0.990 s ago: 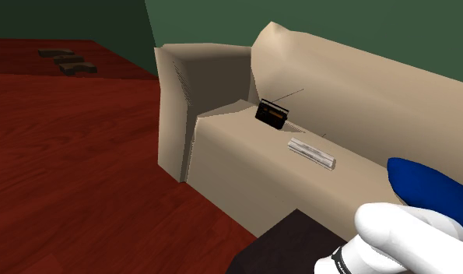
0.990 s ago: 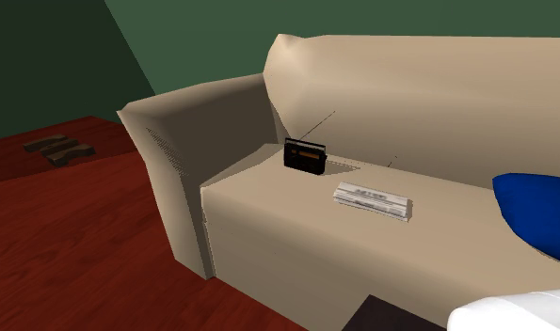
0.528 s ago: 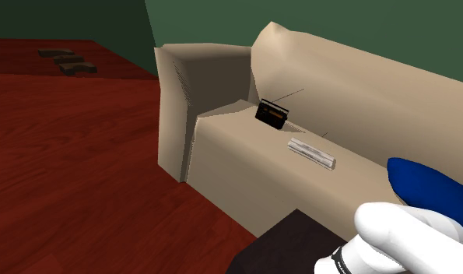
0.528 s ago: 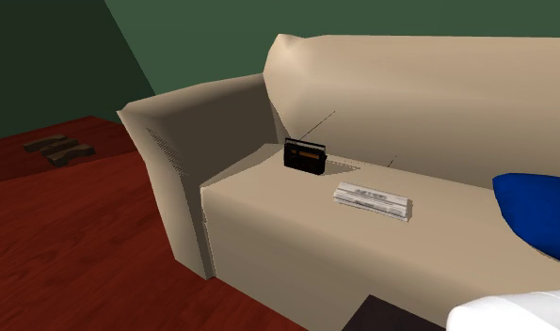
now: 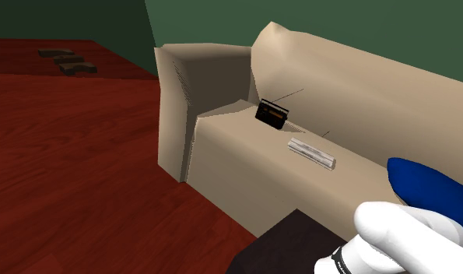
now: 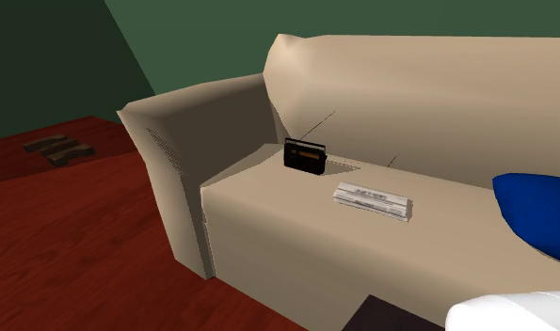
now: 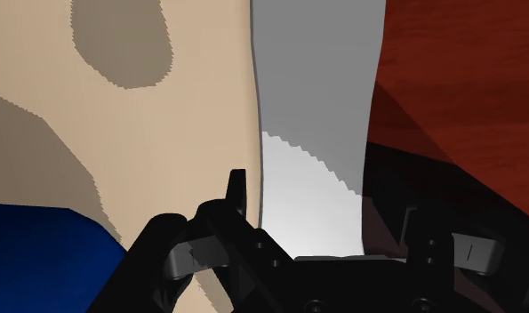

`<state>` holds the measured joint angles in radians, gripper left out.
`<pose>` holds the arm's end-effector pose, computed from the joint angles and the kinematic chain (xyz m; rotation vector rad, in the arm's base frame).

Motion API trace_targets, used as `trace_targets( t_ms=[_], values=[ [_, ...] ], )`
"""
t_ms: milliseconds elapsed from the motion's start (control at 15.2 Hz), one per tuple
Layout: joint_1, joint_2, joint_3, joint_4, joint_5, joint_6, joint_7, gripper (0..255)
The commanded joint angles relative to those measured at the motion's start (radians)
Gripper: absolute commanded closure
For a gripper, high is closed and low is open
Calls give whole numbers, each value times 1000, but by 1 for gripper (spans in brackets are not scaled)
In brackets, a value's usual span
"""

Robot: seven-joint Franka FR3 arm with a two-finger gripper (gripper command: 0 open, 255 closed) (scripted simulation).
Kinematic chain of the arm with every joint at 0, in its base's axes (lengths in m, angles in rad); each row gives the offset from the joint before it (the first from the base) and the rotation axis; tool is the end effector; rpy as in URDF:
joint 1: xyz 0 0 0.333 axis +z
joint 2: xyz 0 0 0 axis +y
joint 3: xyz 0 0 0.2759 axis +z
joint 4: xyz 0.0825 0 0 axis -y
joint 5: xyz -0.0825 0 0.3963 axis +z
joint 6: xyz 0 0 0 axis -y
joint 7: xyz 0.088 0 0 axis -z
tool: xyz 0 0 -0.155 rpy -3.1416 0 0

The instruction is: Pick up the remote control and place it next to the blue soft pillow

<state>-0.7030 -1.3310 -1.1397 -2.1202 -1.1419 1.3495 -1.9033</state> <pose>-0.3466 -0.3518 0.3995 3.1101 0.4376 -0.0162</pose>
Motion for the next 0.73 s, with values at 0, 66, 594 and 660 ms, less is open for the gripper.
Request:
trace_targets(
  t_ms=[0, 66, 594, 660],
  values=[
    [-4, -10, -16, -15, -15, 13, 2, 255],
    [-7, -15, -25, -23, -23, 20, 4, 255],
    [-27, -53, -97, -84, -88, 74, 14, 255],
    [-29, -58, -107, -91, -97, 81, 15, 255]
  ],
)
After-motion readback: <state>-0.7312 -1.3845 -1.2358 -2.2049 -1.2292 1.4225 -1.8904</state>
